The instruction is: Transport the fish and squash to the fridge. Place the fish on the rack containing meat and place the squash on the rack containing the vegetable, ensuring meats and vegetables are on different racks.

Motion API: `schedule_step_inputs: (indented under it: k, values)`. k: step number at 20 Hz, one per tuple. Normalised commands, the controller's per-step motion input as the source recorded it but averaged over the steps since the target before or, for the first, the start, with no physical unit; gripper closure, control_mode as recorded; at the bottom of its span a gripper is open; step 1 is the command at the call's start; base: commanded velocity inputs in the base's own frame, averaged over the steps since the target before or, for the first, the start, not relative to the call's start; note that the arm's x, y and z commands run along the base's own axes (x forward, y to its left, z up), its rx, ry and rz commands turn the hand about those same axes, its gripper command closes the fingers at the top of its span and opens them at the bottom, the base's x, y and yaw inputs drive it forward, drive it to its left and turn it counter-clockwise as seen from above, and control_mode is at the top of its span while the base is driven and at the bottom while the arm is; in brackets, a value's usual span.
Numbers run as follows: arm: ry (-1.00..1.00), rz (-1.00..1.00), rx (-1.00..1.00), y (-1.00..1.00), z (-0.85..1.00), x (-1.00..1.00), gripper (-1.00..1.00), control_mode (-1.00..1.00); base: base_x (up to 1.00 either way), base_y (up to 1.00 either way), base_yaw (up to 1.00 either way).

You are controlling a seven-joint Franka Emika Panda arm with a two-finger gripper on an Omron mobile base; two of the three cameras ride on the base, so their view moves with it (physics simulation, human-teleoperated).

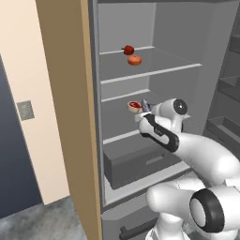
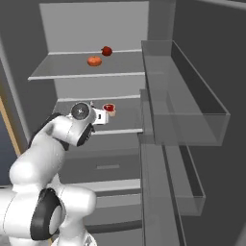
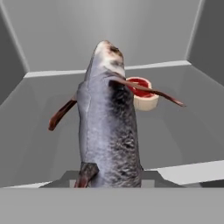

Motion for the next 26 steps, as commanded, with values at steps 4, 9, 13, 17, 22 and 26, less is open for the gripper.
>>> schedule_step_inputs:
  k: [4, 9, 13, 17, 22, 26]
  values:
    - [0.03, 0.0, 0.0, 0.0, -0.26, 0.61, 1.0, -1.0, 0.0, 0.0, 0.0]
    - [0.07, 0.0, 0.0, 0.02, -0.15, 0.42, 1.0, -1.0, 0.0, 0.0, 0.0]
    - [0.05, 0.0, 0.0, 0.01, -0.05, 0.03, 1.0, -1.0, 0.0, 0.0, 0.0]
    - [0.0, 0.0, -0.01, 0.02, -0.31, 0.38, 1.0, -1.0, 0.0, 0.0, 0.0]
    - [0.0, 0.0, 0.0, 0.19, -0.22, 0.52, 1.0, -1.0, 0.0, 0.0, 0.0]
    - [-0.01, 0.0, 0.0, 0.12, -0.19, 0.48, 1.0, -1.0, 0.0, 0.0, 0.0]
